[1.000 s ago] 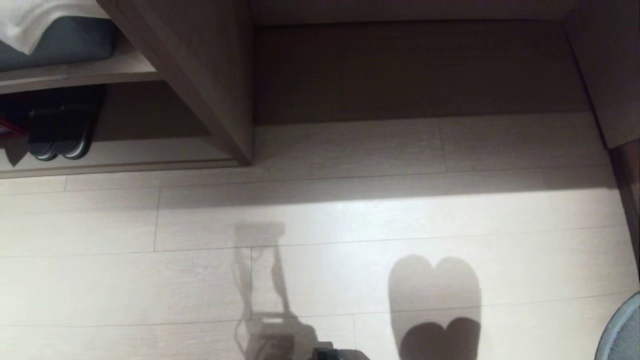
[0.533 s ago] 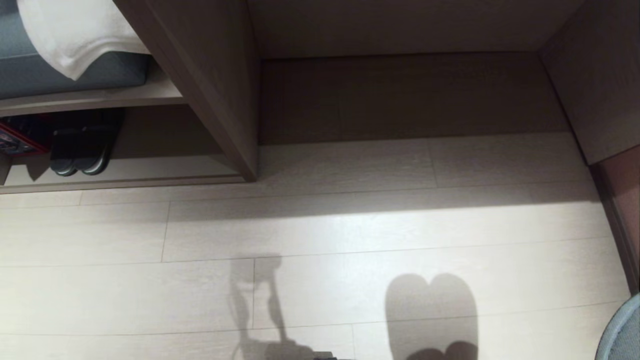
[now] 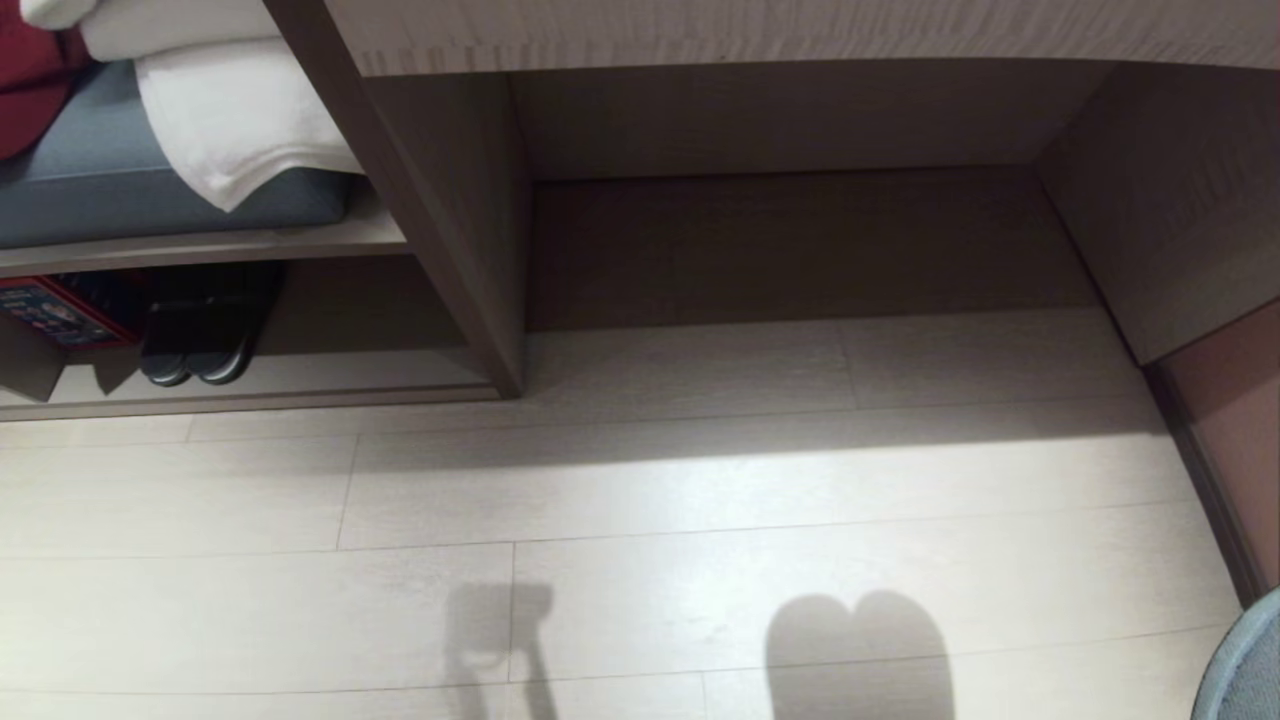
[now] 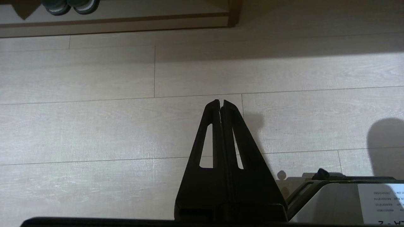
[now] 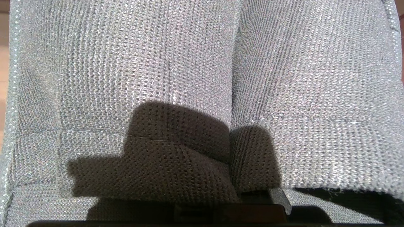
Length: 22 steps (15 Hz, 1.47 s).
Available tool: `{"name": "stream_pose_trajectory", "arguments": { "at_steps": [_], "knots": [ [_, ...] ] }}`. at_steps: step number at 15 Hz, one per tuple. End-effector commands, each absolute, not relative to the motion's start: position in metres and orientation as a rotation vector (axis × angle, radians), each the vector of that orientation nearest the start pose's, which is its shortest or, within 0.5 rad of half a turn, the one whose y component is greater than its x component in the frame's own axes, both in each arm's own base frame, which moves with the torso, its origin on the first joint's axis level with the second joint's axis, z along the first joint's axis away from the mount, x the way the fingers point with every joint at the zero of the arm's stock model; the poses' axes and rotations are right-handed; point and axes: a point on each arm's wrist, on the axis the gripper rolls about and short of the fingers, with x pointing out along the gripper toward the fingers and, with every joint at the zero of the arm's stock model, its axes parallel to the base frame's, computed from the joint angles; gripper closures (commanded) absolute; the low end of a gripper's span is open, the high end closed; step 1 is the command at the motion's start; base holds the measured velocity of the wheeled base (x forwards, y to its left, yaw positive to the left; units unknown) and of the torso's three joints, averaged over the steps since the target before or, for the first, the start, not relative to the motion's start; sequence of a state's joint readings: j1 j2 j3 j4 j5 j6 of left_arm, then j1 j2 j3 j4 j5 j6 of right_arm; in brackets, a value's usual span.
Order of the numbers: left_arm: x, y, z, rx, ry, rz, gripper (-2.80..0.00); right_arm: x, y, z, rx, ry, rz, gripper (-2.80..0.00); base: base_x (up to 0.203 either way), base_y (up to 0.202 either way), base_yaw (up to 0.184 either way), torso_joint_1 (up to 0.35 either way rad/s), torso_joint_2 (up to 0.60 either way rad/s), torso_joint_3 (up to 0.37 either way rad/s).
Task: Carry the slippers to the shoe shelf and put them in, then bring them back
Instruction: Place the slippers into the shoe cabinet
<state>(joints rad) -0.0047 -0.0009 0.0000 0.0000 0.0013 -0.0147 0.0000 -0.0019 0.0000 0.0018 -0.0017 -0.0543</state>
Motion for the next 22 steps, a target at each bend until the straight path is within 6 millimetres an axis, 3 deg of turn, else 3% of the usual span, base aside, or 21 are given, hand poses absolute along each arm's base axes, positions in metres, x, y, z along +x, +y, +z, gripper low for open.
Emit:
{"name": "stream_pose_trajectory", "arguments": {
  "at_steps": [1,22],
  "knots": [
    [-0.0227,0.0001,0.0751,-0.015,0.002,-0.003,0.00,-0.0229,0.0000,0.0748,-0.055,0.000,-0.002,0.00,0.000,0.000,0.000,0.004,0.00,0.201],
    [-0.0227,0.0001,0.0751,-0.014,0.002,-0.003,0.00,-0.0229,0.0000,0.0748,-0.055,0.000,-0.002,0.00,0.000,0.000,0.000,0.003,0.00,0.201]
  ]
}}
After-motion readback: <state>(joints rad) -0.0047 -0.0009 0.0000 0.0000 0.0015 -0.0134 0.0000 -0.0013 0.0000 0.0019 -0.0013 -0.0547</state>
